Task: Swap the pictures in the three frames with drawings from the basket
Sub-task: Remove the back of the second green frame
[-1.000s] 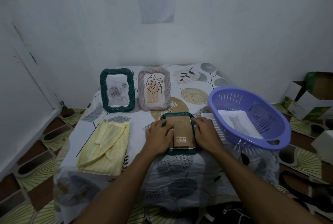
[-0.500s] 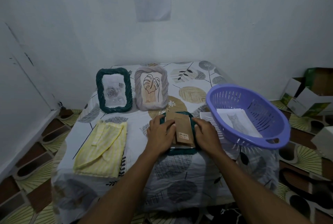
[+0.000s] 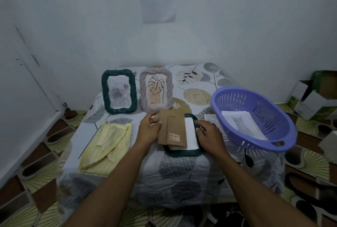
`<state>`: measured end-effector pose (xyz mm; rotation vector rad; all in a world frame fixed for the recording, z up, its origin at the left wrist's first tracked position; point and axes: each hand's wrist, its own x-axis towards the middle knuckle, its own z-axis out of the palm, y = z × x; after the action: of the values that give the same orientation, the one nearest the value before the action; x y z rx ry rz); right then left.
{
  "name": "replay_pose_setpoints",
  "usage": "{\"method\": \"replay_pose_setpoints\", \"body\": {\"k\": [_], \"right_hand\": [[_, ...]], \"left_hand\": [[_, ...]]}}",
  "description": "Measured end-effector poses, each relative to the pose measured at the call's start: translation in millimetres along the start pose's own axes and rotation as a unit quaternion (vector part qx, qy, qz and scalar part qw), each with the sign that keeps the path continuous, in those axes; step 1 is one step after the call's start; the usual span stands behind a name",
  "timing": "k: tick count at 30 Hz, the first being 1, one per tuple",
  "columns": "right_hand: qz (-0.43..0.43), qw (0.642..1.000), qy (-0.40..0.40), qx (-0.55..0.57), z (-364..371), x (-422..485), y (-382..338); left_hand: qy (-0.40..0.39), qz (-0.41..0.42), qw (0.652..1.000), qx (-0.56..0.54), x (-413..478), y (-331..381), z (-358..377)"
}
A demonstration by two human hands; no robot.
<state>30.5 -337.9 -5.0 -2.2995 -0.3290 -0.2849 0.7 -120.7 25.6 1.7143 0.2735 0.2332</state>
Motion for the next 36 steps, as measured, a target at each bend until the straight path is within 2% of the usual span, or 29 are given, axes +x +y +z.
{"method": "replay_pose_setpoints", "body": {"k": [5, 8, 13, 17, 19, 24, 27, 36], "right_hand": [[-0.002, 0.998, -0.034, -0.051, 5, 1, 6], [0.003, 0.997, -0.044, -0.069, 7, 1, 7], [0.006, 0.995, -0.055, -0.084, 6, 1, 7], [0.007, 0.994, -0.061, -0.092, 5, 0, 5], [0.006, 0.993, -0.065, -0.098, 6, -1, 5], [0.012, 0.993, -0.067, -0.101, 6, -1, 5], [0.011, 0.992, -0.066, -0.109, 6, -1, 4], [0.004, 0.976, -0.058, -0.211, 9, -2, -9]], "left_hand": [[0.049, -0.024, 0.998, 0.020, 2, -16, -57], [0.071, -0.030, 0.995, 0.068, -1, -27, -81], [0.119, 0.028, 0.954, 0.274, -5, -27, -84], [0.090, 0.104, 0.922, 0.363, -10, -31, -78], [0.068, 0.120, 0.920, 0.366, -10, -31, -74], [-0.036, 0.124, 0.906, 0.403, -8, -35, -68], [-0.058, 0.109, 0.899, 0.421, -5, -39, -70], [-0.109, 0.144, 0.865, 0.468, 1, -45, -87]]}}
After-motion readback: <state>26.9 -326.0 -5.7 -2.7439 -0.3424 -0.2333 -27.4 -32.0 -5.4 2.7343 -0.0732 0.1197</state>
